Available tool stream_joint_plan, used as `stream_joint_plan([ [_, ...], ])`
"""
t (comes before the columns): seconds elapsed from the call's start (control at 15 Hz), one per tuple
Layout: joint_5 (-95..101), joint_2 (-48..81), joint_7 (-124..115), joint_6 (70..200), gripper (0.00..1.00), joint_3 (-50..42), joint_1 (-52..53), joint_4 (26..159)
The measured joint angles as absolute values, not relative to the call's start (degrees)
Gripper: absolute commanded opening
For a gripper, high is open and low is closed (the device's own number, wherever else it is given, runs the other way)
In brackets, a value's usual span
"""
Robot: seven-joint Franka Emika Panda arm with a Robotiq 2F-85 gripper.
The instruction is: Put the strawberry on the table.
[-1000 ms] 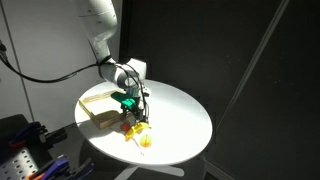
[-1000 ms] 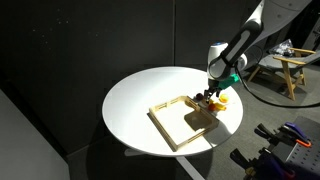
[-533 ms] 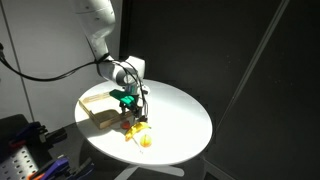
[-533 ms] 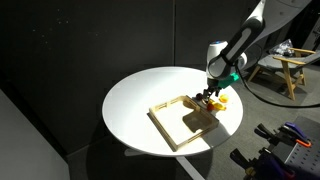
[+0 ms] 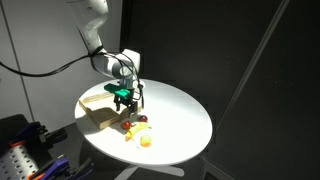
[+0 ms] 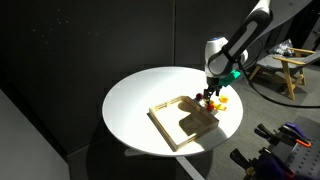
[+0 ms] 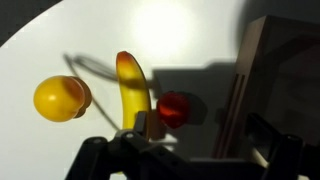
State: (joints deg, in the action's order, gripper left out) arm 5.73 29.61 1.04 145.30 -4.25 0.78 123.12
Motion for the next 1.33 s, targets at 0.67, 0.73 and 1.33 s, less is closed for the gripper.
stream_joint_plan([
  [0.67,7.52,20.29,-2.7,138.1,1.0,-4.47,3.14,127.57],
  [0.73,7.52,19.21,-2.89,137.72,1.0,-4.34,3.17,128.16],
  [1.33,7.52,9.56,-4.12,137.47,1.0,-2.59,3.2,133.78],
])
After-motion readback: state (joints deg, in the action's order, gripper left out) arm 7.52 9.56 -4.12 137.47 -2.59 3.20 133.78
